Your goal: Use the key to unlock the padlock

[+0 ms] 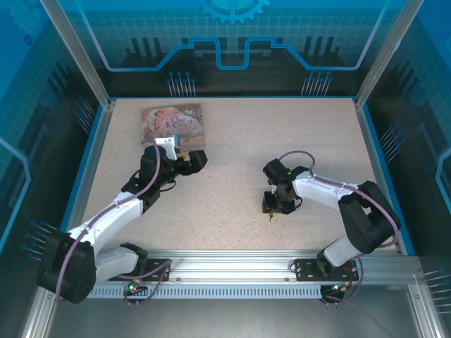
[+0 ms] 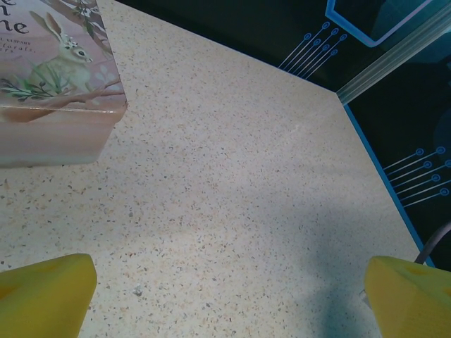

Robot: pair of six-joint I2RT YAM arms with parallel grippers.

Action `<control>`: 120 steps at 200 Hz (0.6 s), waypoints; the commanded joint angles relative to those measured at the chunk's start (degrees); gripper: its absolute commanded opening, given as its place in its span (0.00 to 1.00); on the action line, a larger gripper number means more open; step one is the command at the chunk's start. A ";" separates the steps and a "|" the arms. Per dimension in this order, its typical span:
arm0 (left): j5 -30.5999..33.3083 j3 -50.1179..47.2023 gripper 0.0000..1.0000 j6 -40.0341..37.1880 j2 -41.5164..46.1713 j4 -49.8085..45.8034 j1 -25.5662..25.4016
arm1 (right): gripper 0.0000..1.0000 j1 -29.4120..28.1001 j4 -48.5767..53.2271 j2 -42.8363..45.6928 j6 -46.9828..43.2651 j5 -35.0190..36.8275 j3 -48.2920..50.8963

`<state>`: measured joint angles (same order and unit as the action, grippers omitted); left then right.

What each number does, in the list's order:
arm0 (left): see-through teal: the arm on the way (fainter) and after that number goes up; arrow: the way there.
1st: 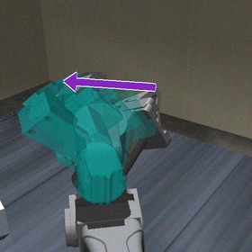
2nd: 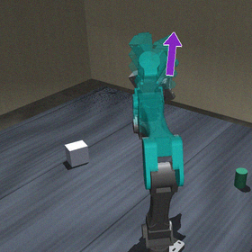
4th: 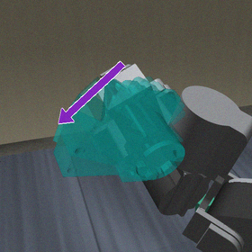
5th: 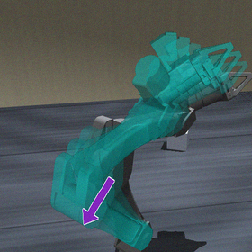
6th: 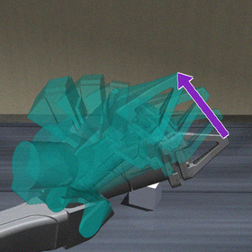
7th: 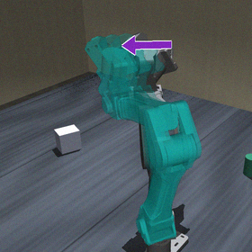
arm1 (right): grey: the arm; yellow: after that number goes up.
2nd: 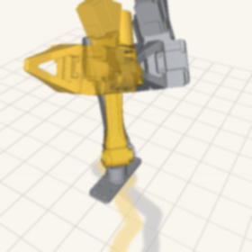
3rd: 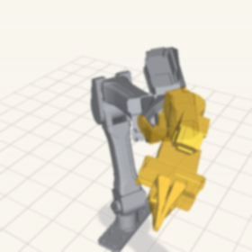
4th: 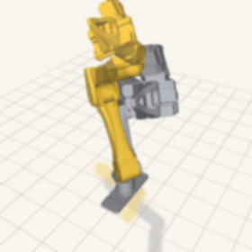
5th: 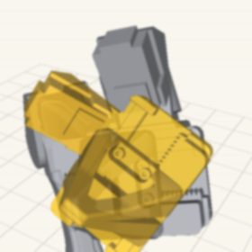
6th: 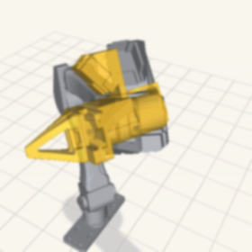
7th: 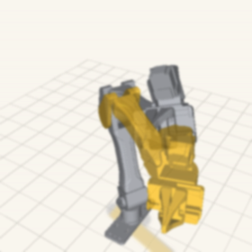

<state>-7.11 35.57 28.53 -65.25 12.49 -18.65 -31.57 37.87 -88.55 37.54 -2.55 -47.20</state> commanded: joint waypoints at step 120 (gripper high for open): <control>0.26 2.31 0.99 -0.48 1.89 -2.61 -0.50 | 0.08 -0.98 -5.38 -4.72 -0.95 2.55 3.23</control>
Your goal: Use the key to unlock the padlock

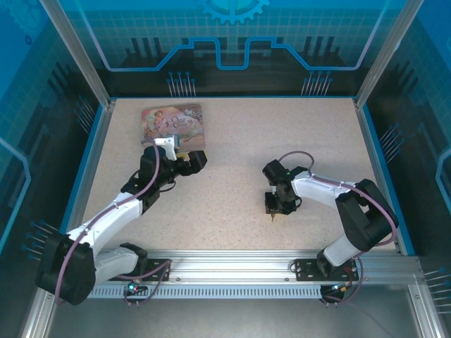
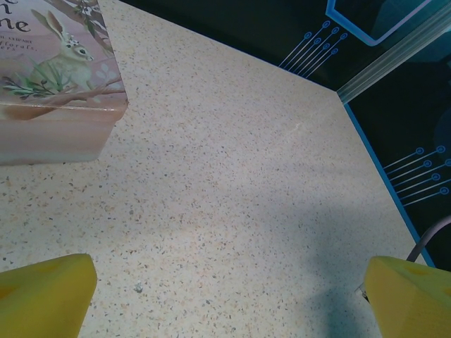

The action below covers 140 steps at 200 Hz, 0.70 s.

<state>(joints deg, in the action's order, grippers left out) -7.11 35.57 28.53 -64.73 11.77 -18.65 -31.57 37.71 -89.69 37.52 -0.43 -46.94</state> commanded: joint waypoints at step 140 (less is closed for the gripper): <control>-1.24 3.44 0.99 -0.67 1.51 -2.59 -0.85 | 0.00 0.62 -11.96 8.94 -8.17 -4.37 6.58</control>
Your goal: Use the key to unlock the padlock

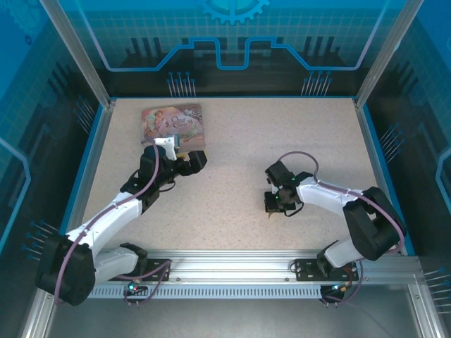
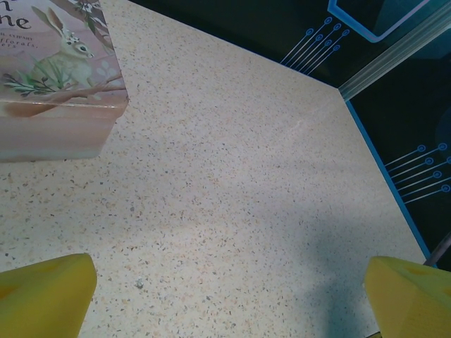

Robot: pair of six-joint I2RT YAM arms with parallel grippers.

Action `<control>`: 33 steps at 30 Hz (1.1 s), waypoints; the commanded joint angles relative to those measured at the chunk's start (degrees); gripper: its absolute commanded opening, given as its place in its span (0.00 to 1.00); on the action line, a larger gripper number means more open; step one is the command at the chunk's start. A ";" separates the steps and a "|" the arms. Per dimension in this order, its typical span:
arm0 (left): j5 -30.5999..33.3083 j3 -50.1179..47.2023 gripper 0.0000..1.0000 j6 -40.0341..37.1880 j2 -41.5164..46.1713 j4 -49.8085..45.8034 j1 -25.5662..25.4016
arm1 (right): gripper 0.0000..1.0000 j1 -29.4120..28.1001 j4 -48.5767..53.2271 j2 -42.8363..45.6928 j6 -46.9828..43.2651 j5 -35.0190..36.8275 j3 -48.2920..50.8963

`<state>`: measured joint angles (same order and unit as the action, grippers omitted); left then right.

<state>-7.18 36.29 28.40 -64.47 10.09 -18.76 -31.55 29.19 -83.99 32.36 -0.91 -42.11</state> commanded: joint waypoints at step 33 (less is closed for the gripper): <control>-16.71 12.68 0.58 22.25 -25.85 18.83 -18.88 | 0.00 7.39 -28.79 18.55 11.44 -18.67 6.59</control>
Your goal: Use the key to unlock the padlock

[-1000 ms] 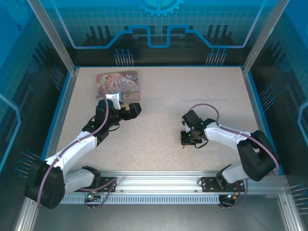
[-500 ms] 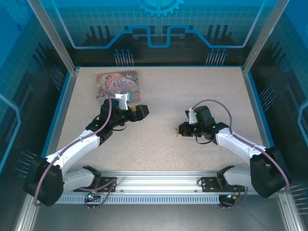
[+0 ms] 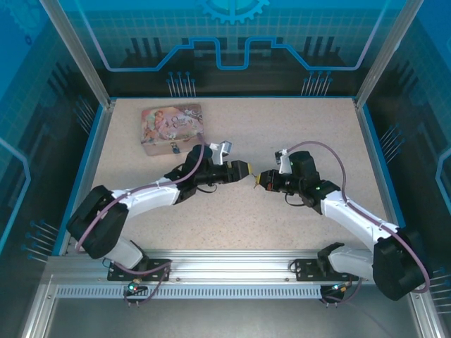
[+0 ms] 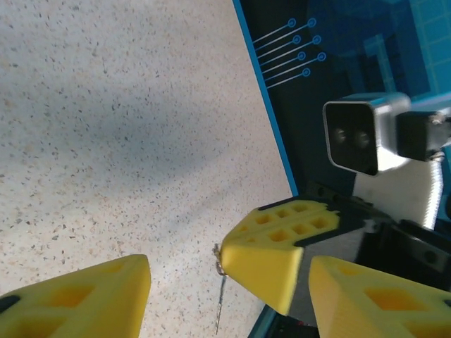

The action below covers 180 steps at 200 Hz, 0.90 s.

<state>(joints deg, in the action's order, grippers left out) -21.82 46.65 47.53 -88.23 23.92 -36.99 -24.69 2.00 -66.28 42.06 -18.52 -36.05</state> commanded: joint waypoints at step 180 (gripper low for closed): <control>-4.08 6.08 0.34 4.25 -7.66 3.85 -1.85 | 0.00 0.39 -2.43 2.98 3.82 0.44 2.12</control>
<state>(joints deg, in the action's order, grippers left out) -24.53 51.07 51.40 -95.33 28.38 -38.33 -24.69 0.75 -64.27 45.06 -18.59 -34.48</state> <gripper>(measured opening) 0.342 0.045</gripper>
